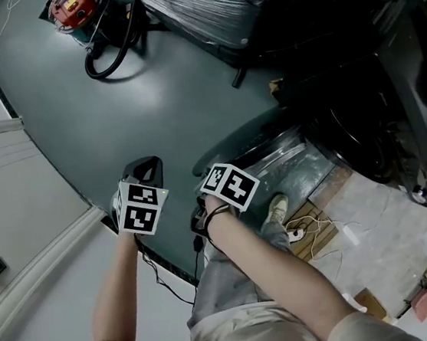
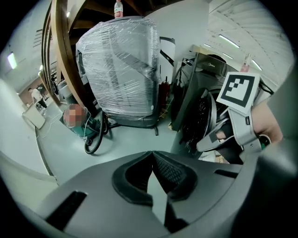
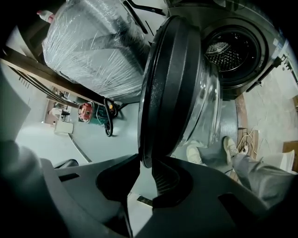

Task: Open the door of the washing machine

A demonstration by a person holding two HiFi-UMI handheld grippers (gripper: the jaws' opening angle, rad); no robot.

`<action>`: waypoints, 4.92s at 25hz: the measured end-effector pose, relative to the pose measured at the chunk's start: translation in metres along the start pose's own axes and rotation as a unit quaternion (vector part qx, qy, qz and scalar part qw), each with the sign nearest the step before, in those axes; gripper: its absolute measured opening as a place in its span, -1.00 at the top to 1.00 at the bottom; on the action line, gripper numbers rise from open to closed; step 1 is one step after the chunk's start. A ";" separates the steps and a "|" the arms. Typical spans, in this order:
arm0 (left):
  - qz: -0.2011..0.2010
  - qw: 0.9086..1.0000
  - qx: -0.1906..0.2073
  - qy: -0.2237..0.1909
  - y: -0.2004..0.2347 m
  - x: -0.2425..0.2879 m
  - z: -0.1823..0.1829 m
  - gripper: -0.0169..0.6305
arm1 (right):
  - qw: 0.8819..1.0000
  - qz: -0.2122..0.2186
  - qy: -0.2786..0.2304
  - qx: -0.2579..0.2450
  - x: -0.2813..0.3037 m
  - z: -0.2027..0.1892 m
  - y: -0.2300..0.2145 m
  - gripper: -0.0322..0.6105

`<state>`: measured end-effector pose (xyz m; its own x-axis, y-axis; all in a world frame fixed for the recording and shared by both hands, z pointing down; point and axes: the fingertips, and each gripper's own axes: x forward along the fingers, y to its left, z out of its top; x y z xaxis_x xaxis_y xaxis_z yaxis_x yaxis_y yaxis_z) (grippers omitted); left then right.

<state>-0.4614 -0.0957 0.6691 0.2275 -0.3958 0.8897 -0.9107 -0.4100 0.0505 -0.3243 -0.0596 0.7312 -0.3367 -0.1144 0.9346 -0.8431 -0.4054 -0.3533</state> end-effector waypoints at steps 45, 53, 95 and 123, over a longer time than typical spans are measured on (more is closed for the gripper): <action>-0.029 0.993 0.067 -0.094 -0.045 -0.055 0.186 0.89 | 0.967 0.103 -0.132 -0.192 -0.151 0.127 0.044 0.80; -0.055 0.981 0.114 -0.147 -0.138 -0.086 0.263 0.89 | 0.933 0.141 -0.232 -0.237 -0.266 0.186 -0.014 0.81; -0.133 0.797 0.217 -0.547 -0.489 -0.437 0.446 0.89 | 0.606 0.049 -0.673 -0.421 -0.819 0.134 -0.148 0.81; -0.140 0.808 0.214 -0.530 -0.487 -0.436 0.430 0.89 | 0.627 0.032 -0.655 -0.420 -0.811 0.124 -0.168 0.82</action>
<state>0.0313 -0.0771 0.0616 0.7785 -0.6268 -0.0306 -0.6212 -0.7627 -0.1800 0.1425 -0.0111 0.0373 -0.2122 -0.9761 -0.0467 -0.9541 0.1966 0.2259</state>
